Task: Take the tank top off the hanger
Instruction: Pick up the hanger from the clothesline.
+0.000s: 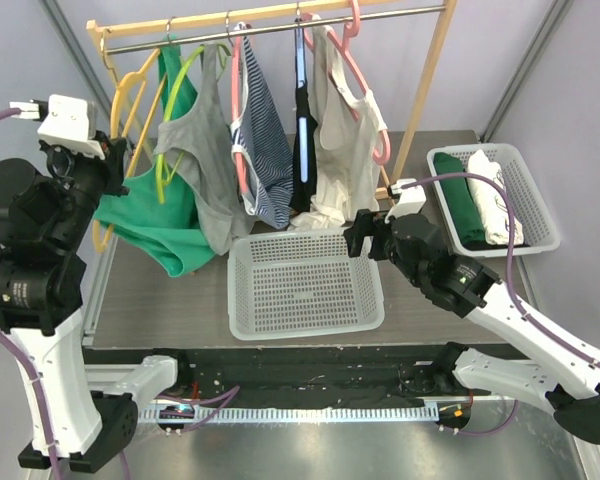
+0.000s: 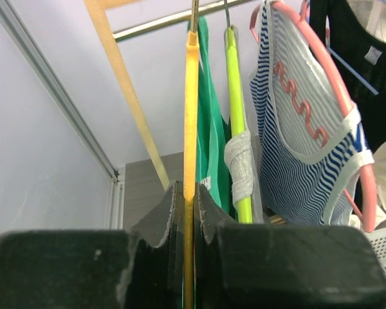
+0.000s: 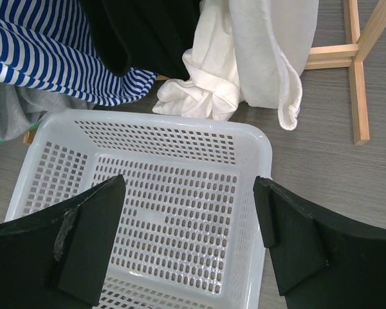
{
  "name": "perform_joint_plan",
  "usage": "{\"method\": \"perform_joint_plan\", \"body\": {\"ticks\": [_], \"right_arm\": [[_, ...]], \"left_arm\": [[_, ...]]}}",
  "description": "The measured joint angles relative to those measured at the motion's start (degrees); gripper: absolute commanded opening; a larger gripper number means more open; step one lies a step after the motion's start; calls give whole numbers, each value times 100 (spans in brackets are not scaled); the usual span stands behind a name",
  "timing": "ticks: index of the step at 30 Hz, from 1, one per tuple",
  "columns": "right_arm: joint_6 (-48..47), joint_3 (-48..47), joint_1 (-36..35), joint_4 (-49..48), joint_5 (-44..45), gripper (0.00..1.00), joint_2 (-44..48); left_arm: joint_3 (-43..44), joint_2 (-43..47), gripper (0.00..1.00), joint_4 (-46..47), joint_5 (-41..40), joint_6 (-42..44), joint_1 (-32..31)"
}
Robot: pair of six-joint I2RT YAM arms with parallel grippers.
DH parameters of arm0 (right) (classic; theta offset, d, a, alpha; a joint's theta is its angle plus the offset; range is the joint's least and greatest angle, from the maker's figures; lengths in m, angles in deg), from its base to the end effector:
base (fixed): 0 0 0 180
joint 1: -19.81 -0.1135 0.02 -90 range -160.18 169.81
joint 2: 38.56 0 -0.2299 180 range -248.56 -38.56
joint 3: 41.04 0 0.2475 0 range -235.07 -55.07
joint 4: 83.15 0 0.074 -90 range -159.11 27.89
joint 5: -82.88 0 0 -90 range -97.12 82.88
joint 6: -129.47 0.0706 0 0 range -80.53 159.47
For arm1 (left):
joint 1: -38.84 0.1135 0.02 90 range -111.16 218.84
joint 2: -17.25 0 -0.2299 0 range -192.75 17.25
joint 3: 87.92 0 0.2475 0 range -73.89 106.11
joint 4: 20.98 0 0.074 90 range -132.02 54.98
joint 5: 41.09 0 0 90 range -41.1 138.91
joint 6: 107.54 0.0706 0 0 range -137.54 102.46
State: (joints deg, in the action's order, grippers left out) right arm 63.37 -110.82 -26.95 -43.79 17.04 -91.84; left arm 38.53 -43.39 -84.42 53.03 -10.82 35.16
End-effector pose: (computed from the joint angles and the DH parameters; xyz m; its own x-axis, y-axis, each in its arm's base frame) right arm 0.1905 0.1604 0.3143 -0.4079 0.1058 -0.9069 -0.2637 0.9373 0.2280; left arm 0.1524 -0.0149 0.5456 0.0569 0.1133 -0.9919 0.1299 0.9843 0.1199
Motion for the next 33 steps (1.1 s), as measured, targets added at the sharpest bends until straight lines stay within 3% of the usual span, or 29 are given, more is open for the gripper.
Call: {"method": "perform_joint_plan", "body": {"ticks": [4,9,21,25,33], "right_arm": [[0,-9,0,15,7,90,-2],[-7,-101,0,39,22,90,-37],[-83,-155,0,42,13,90,-426],[-160,-330,0,-2,-98,90,-881],[-319,-702,0,-378,-645,90,-2118]], "left_arm": [[-901,260,0,605,-66,-33,0],[-1414,302,0,839,-216,-68,0],[-1576,1014,0,-326,96,-177,0],[-538,916,0,-905,197,-236,0],[1978,184,0,-863,260,-470,0]]}}
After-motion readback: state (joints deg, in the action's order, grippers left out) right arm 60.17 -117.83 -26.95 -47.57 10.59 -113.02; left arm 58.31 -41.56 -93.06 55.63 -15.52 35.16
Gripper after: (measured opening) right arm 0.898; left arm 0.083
